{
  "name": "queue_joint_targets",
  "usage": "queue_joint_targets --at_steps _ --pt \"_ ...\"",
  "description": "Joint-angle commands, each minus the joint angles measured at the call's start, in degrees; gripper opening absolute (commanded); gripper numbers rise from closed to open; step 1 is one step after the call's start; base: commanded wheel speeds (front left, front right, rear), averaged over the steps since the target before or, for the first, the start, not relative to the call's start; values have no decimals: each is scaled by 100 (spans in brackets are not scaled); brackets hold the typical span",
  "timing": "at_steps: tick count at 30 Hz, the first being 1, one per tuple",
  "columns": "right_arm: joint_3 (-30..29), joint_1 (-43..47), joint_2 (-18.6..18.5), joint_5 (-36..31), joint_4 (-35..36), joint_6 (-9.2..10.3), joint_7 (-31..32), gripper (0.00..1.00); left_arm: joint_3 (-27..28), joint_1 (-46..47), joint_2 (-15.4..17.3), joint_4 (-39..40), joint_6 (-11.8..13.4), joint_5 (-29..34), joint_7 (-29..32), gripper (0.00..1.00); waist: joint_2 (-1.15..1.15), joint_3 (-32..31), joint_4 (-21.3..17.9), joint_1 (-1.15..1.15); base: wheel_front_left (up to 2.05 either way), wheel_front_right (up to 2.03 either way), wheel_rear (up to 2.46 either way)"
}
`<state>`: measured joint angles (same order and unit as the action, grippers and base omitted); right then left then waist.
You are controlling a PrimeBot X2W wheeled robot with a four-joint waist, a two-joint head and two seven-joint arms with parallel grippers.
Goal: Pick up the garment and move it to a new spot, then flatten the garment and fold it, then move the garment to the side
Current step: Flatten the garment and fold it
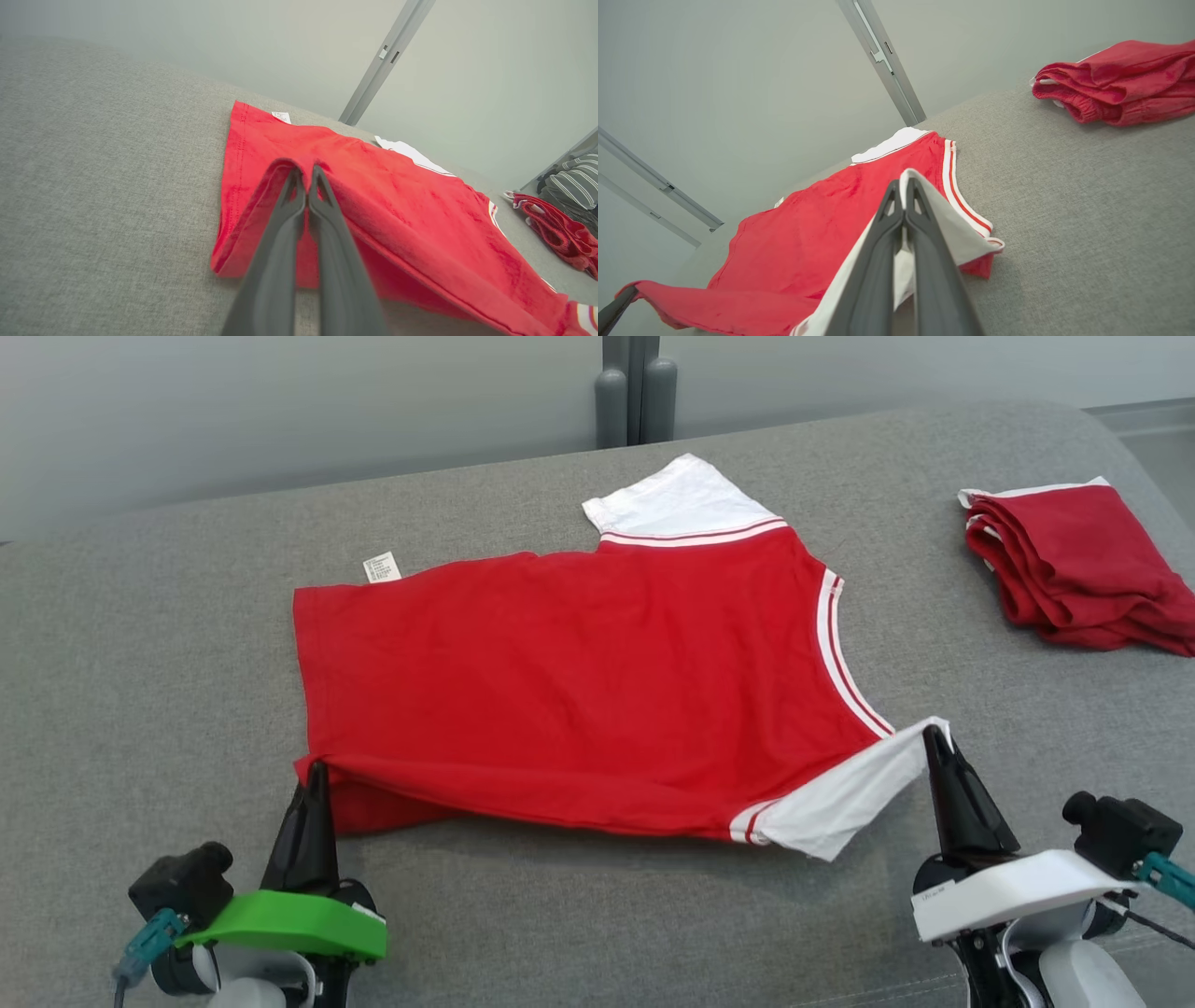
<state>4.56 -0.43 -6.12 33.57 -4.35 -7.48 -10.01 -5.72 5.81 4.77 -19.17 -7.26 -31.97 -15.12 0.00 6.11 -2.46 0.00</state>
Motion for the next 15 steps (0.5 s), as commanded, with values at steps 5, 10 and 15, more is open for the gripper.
queue_joint_targets --at_steps 5,10,15 --pt "27 -555 -69 -15 -241 -2 -88 0 127 412 -11 -262 34 68 0 0 0 212 17 0 0 0 0" --pt "98 -1246 -129 81 -852 -2 -57 0 71 789 -18 -651 25 100 2 0 0 390 5 0 0 0 0" --pt "307 -2095 -206 153 -1827 -2 -128 0 -12 1288 -39 -1063 6 123 1 0 0 585 69 0 0 0 0"
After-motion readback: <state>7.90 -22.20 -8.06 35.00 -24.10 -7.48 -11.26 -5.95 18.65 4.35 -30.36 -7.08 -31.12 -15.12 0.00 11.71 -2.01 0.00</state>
